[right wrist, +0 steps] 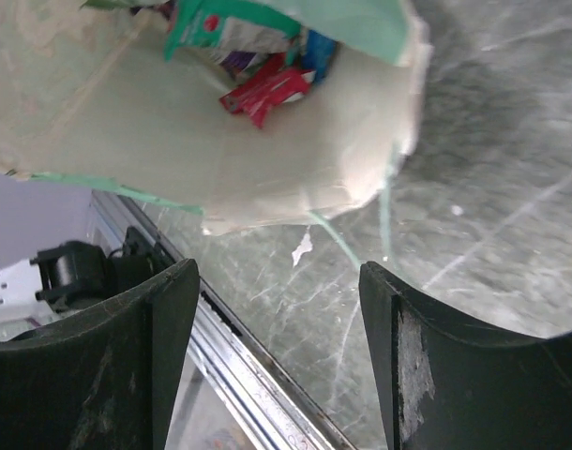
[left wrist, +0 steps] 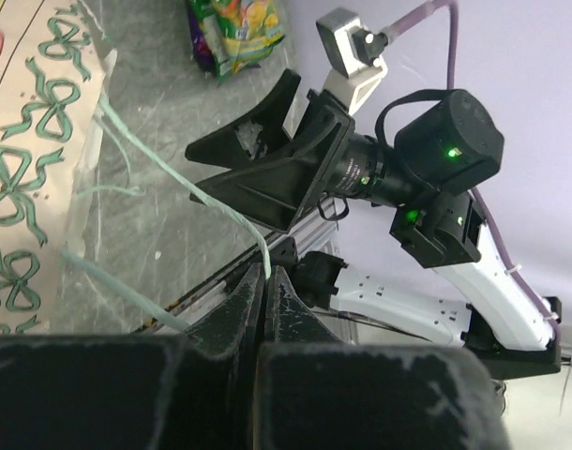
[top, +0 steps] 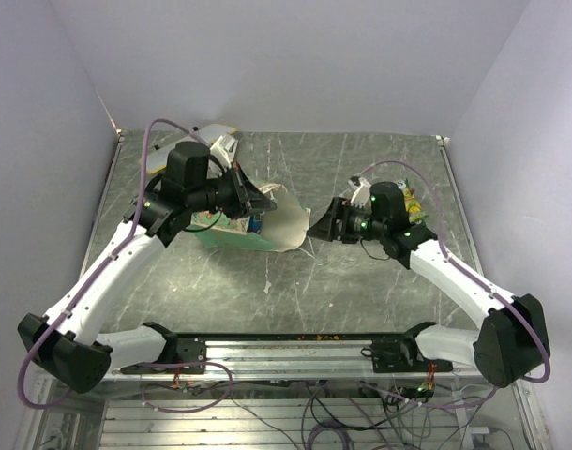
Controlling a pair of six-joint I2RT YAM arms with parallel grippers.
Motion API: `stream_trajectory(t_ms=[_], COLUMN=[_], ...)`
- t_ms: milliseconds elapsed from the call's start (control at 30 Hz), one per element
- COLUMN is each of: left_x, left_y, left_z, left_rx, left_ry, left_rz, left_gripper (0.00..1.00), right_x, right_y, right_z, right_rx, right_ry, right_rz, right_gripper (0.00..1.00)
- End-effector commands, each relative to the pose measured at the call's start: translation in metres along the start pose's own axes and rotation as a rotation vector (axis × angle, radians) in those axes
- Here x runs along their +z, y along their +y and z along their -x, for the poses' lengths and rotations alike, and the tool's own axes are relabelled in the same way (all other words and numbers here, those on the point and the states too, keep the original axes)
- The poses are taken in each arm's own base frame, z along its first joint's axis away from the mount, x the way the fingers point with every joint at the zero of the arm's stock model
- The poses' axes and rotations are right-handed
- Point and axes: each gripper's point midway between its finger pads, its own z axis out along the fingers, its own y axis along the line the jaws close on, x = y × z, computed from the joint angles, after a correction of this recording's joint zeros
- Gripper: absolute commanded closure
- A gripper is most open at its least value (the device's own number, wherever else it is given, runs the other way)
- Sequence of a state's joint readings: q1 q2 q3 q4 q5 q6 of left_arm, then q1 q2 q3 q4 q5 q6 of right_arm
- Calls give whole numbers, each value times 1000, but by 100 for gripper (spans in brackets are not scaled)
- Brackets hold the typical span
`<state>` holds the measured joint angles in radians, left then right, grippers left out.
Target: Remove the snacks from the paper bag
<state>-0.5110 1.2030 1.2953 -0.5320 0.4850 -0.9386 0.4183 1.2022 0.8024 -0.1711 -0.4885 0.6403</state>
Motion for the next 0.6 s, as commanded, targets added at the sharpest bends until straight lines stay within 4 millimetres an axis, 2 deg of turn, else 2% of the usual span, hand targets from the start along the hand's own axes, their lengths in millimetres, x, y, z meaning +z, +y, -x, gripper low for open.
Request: stream_trajectory(t_ms=[0,133,267,400,567], left_x=[-13,-25,-38,-43,-33], left_y=[7,18,27,36,35], left_z=[-21,-32,-34,-31,-22], left_rx=[-29,-50,-30,-21,-2], left_ry=[-1,9,1,-30,-54], left_rz=[32,85,160,212,195], left_gripper=[93,93,93,93,93], right_x=[19,37,42,41,42], right_y=[33,56,79,82,78], right_z=[-4,-21,-28,-35,-45], right_rx=[-128,-201,-285,-422,-673], right_ry=[-17,4,-62,-137,-182], right_rz=[79,137,210,241,282], right_gripper=[32,38,42,43,40])
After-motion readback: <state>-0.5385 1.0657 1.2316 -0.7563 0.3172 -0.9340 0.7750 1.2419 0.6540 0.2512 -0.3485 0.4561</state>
